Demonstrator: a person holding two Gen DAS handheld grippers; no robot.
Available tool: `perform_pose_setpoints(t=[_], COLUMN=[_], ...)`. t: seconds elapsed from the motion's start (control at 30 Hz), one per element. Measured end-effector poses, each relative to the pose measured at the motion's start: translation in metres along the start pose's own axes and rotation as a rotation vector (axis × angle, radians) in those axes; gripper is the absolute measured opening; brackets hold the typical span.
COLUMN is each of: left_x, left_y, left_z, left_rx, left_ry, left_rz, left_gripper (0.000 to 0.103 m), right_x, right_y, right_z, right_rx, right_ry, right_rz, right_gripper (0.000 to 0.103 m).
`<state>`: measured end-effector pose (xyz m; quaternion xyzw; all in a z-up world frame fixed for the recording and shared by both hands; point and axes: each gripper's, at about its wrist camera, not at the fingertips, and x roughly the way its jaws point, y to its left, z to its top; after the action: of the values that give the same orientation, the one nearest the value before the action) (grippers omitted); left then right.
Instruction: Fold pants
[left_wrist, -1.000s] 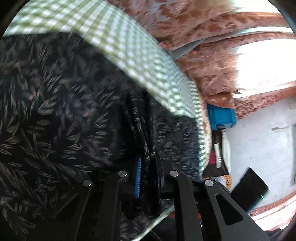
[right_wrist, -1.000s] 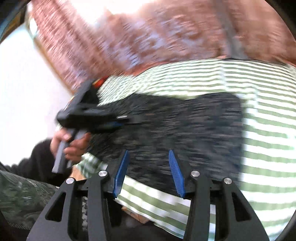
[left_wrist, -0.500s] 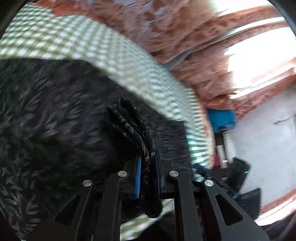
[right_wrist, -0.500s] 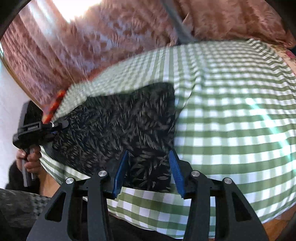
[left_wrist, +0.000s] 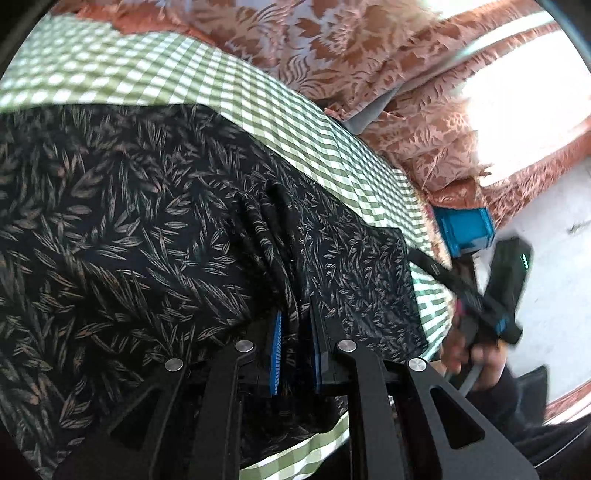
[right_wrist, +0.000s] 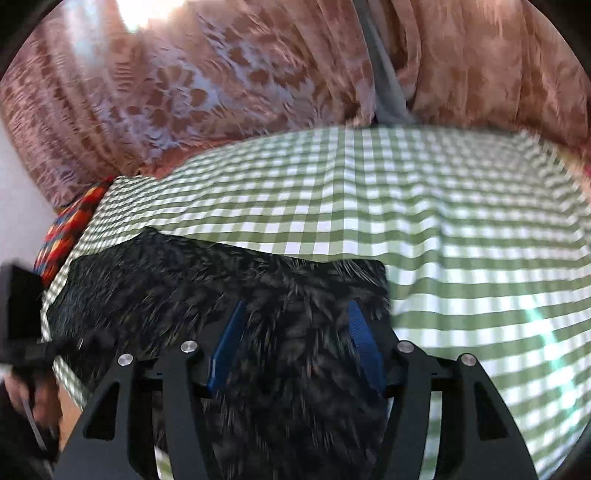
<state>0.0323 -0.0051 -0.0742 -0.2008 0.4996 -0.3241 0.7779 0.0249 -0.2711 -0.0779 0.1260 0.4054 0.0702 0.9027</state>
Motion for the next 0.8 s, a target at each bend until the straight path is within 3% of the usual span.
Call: perform_pose_setpoints(t=[0.1,0.17,0.37,0.53,0.6,0.7,0.8], left_x=[0.009,0.013,0.003,-0.019,-0.022,-0.022,-0.013], left_y=[0.004,0.012,-0.001,-0.013,-0.017,-0.022,-0.023], left_z=[-0.008,-0.013,-0.012,-0.02,-0.025,-0.032,-0.039], left_rx=[0.021,-0.003,0.028,0.107,0.129,0.17,0.203], left_ry=[0.021,0.011,-0.013,-0.036,-0.031,-0.025,0.001], left_rz=[0.068,0.054,0.081,0.11,0.104,0.153,0.243], left_gripper=[0.012,0.012,0.012,0.012,0.012,0.012,0.012], right_x=[0.037,0.038,0.022,0.007,0.013,0.035,0.071], right_y=[-0.014,-0.012,0.002,0.058,0.088,0.116,0.128], right_z=[-0.008,-0.015,-0.014,0.004,0.007,0.007,0.006], right_rx=[0.028,-0.009,-0.047,-0.175,-0.246,-0.3,-0.294], right_ry=[0.077,0.034,0.023,-0.056,-0.029,0.032,0.126], right_rz=[-0.027,-0.037,-0.09,0.047,0.152,0.233,0.253], right_gripper=[0.058,0.059,0.061,0.06,0.056,0.049,0.048])
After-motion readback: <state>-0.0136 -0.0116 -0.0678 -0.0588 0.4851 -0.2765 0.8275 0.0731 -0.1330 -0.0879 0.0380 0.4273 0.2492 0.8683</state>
